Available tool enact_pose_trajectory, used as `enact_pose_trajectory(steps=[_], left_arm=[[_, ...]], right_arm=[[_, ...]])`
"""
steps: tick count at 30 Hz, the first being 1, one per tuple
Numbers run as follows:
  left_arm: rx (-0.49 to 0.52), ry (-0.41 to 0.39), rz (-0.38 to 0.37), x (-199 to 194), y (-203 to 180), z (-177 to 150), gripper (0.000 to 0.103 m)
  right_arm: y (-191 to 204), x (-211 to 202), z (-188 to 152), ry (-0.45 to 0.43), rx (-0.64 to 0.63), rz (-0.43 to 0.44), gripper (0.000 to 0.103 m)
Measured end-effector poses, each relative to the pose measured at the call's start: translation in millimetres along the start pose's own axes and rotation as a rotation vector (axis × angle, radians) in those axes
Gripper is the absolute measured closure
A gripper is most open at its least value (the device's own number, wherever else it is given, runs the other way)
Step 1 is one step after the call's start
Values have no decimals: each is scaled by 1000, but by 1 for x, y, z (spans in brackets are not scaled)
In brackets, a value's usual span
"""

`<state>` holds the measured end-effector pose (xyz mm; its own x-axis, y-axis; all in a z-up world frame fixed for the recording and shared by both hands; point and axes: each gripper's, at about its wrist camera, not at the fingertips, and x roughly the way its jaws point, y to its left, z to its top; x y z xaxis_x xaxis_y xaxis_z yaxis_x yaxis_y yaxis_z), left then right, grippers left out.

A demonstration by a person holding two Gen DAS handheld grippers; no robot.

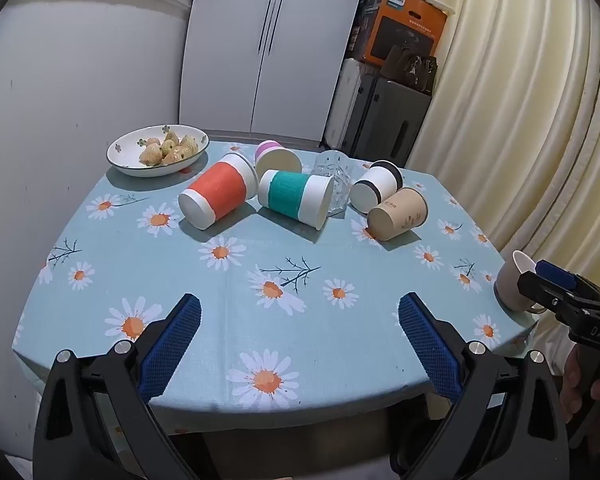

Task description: Flip cup upright

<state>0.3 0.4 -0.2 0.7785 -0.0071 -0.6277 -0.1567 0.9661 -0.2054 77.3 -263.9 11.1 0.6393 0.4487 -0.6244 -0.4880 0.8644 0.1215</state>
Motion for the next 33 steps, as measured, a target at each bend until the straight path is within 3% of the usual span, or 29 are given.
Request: enact_pose_trajectory(steps=[33], left_arm=[[10, 14, 9, 3, 1, -6, 6]], right_arm=[[5, 10, -5, 35, -16, 7, 4]])
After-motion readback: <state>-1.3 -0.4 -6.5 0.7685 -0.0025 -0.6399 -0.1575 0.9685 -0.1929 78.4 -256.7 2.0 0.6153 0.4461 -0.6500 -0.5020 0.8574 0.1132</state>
